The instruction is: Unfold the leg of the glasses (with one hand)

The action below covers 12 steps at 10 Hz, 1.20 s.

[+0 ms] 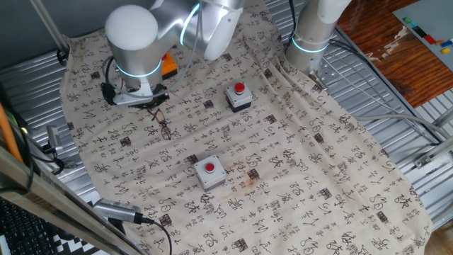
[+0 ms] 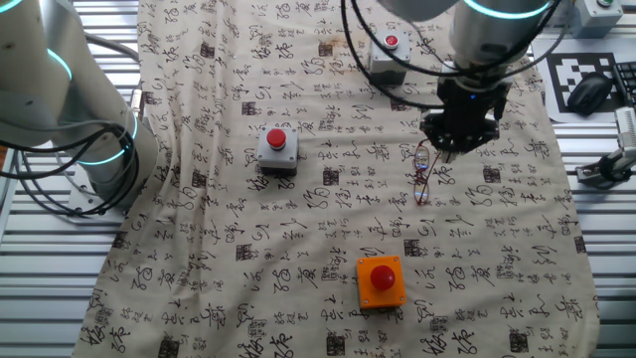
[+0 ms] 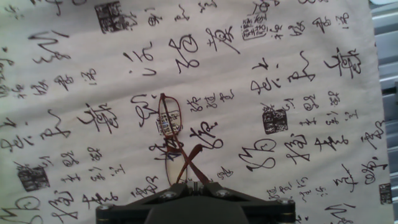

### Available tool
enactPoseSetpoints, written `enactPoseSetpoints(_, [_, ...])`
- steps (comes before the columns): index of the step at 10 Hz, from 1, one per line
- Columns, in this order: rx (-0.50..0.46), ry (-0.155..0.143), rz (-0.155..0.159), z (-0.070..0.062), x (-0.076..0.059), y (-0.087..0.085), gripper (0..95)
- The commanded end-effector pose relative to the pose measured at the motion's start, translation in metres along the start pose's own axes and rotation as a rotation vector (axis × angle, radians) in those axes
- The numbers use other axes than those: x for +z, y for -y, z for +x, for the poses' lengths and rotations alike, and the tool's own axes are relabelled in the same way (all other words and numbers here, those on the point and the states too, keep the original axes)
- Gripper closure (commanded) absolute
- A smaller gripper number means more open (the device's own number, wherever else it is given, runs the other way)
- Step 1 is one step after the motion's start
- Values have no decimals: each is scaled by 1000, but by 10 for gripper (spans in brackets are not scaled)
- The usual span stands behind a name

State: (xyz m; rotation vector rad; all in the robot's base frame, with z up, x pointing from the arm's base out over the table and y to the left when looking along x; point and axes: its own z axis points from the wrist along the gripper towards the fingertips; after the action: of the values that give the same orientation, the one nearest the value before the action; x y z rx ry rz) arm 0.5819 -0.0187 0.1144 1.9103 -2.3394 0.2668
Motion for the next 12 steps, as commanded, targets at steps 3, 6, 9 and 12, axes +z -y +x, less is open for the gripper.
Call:
enactPoseSetpoints(3, [12,-1,1,-8,-6,1,950])
enactPoseSetpoints(6, [37,5,-2,-21,-8,1,950])
enactPoseSetpoints(9, [58,6,-5,-33,-12,1,950])
enactPoseSetpoints(12, [65,9,-8,-38,-13,1,950])
